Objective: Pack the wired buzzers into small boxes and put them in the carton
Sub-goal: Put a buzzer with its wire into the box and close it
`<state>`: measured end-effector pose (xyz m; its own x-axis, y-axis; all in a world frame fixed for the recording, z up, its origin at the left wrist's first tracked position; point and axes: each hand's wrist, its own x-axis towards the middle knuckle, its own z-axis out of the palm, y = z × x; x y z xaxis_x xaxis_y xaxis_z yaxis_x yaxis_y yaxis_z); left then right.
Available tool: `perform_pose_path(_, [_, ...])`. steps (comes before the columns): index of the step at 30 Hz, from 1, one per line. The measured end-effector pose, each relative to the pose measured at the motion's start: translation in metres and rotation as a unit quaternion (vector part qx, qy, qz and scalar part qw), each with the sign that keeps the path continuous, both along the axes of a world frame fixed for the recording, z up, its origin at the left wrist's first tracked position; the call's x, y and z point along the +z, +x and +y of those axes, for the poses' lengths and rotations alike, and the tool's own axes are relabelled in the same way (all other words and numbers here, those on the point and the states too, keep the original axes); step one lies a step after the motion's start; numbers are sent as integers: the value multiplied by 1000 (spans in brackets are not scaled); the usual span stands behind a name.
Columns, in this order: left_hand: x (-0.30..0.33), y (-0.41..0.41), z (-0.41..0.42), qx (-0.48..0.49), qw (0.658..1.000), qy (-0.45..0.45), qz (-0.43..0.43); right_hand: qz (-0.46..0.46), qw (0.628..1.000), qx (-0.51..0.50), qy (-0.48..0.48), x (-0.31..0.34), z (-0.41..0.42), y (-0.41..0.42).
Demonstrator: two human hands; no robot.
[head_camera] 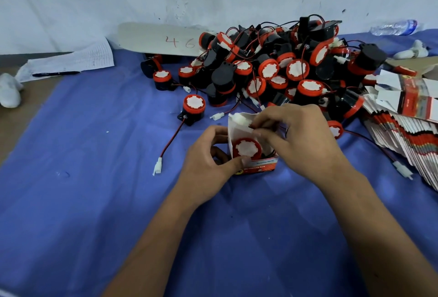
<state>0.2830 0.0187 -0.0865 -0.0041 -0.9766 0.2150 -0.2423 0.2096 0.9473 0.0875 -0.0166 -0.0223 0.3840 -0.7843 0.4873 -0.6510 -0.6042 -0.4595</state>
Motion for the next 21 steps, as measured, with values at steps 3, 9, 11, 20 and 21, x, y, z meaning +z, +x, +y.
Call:
perform_pose_path(3, [1, -1, 1, -7, 1000, 3, 23, 45, 999, 13, -7, -1, -1, -1])
perform_pose_path(9, [2, 0, 4, -14, 1000, -4, 24, 45, 998, -38, -18, -7, -3, 2])
perform_pose_path(11, [2, -1, 6, -11, 1000, -29, -6, 48, 997, -55, -31, -9, -1, 6])
perform_pose_path(20, [1, 0, 6, -8, 996, -74, -53, 87, 995, -47, -36, -15, 2, 15])
perform_pose_path(21, [1, -1, 5, -6, 996, -74, -54, 82, 995, -43, -41, -16, 3, 14])
